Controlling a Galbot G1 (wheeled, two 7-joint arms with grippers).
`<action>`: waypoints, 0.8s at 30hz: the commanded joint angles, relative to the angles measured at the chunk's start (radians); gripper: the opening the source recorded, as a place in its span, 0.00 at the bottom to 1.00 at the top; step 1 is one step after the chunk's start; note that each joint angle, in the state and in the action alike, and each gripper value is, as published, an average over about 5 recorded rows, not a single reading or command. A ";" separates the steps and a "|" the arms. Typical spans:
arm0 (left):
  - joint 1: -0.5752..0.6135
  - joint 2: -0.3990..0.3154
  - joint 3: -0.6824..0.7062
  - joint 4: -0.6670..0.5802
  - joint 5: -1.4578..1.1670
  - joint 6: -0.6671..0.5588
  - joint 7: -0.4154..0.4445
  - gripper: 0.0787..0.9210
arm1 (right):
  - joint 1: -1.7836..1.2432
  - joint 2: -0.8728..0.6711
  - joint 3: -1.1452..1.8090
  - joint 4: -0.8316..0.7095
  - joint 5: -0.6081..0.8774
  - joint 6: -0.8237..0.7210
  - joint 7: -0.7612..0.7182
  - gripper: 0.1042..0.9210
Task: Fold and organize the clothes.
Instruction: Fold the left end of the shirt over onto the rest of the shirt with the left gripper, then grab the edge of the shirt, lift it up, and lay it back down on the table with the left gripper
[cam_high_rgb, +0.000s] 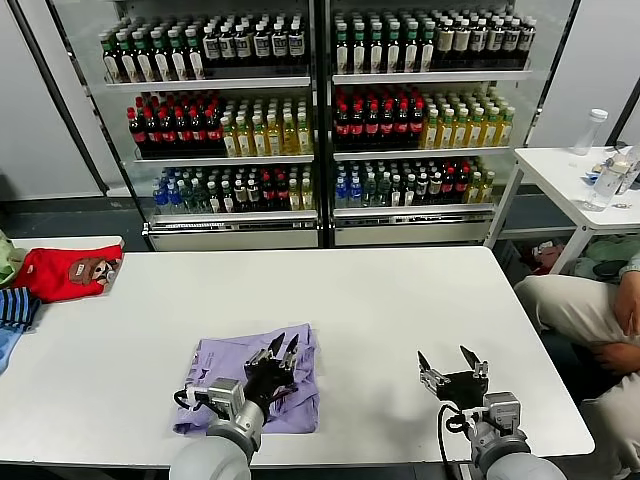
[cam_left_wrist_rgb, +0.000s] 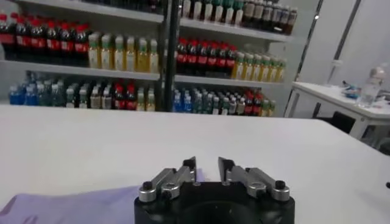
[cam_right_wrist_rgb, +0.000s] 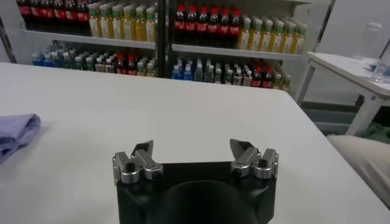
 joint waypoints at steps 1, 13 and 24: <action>0.077 0.064 -0.182 -0.107 0.107 -0.102 0.077 0.45 | 0.006 -0.003 0.003 0.002 0.005 0.005 -0.001 0.88; 0.219 0.110 -0.480 0.138 -0.027 -0.002 0.110 0.84 | 0.045 0.014 -0.021 -0.022 0.005 0.019 -0.003 0.88; 0.181 0.114 -0.510 0.181 -0.128 0.051 0.177 0.88 | 0.032 0.009 -0.017 -0.020 -0.001 0.025 -0.004 0.88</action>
